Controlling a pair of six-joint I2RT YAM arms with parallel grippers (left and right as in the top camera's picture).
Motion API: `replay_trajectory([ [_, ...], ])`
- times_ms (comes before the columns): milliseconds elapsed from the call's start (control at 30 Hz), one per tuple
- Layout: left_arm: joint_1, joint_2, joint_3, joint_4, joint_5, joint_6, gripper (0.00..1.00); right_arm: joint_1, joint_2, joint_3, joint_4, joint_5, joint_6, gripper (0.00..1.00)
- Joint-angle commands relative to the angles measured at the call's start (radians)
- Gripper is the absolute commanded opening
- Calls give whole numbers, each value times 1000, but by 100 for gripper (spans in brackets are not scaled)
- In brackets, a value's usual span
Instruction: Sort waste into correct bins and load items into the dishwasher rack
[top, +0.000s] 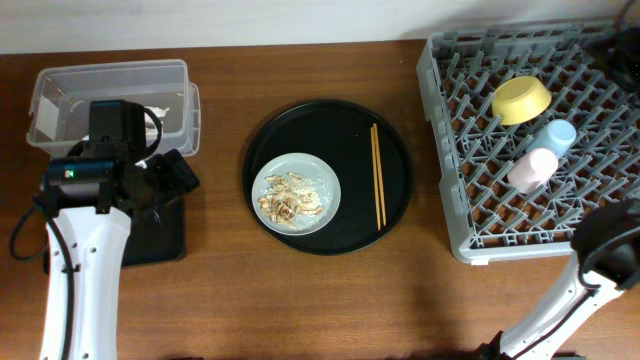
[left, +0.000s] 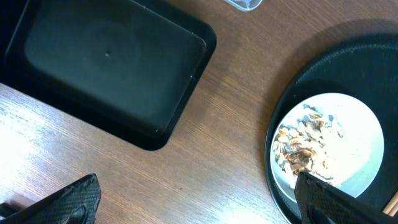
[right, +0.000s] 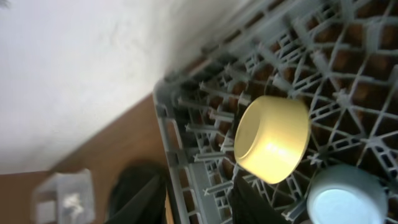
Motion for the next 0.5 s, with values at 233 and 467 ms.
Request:
replay_trajectory([
  [233, 4, -13, 1, -1, -15, -10, 99, 285, 103, 4, 84, 627, -10, 4],
  [467, 4, -13, 1, -1, -15, -10, 99, 280, 213, 4, 60, 647, -8, 4],
])
